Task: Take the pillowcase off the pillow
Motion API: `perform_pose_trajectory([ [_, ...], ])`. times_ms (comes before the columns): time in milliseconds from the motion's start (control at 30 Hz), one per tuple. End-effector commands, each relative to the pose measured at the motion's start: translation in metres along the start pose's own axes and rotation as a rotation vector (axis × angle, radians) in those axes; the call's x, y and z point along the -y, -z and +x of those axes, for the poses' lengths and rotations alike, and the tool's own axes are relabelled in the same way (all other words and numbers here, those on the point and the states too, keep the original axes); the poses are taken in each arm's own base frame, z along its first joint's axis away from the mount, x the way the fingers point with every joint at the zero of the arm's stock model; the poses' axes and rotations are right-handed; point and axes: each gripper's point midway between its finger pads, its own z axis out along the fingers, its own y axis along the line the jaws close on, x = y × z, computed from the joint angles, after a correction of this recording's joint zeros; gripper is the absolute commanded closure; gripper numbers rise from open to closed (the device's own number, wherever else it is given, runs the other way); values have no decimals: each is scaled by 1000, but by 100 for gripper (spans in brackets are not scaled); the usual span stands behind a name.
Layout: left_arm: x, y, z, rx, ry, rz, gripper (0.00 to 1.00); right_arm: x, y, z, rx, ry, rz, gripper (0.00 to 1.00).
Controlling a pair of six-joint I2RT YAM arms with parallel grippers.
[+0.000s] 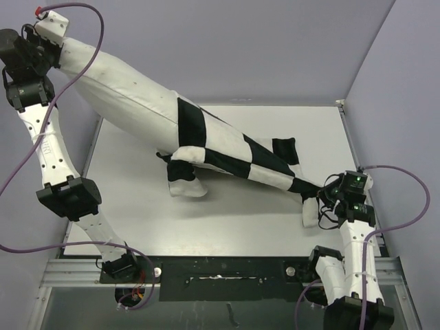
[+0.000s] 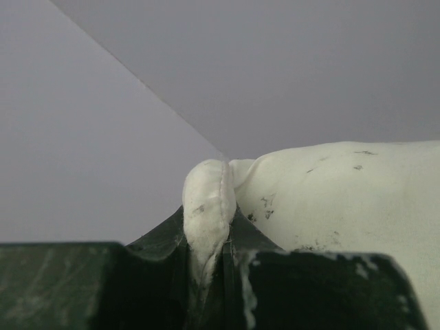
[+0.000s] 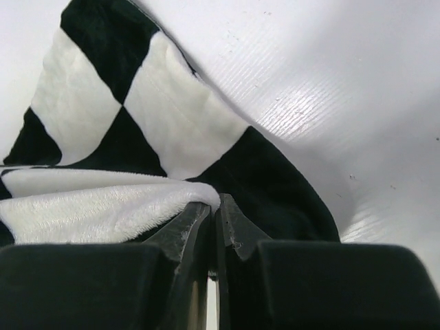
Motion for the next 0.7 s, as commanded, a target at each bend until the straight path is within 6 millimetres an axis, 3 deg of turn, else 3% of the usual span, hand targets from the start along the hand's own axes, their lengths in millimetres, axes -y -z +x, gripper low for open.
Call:
perform_pose_trajectory([
  [0, -95, 32, -57, 166, -203, -334, 100, 0, -5, -18, 33, 108, 5, 100],
  [33, -84, 31, -58, 171, -153, -294, 100, -19, -11, -5, -24, 163, -99, 96],
  [67, -68, 31, -60, 181, -89, -228, 100, -33, -16, 9, -89, 212, -164, 84],
  [167, 2, 29, -66, 205, 17, 24, 100, -71, -24, 54, -245, 448, -257, 51],
  [267, 67, 31, -79, 242, -13, 165, 100, -105, -24, 73, -299, 581, -316, 34],
  [333, 94, 35, -85, 250, -51, 221, 100, -118, -26, 66, -291, 591, -328, 28],
  [467, 114, 46, -96, 260, -42, 277, 100, -141, -47, 24, -203, 564, -296, 23],
  [533, 117, 48, -97, 255, -37, 288, 100, -153, -68, 8, -184, 567, -251, 21],
  [667, 122, 52, -94, 241, -55, 303, 100, -175, -119, 5, -203, 662, -153, 16],
])
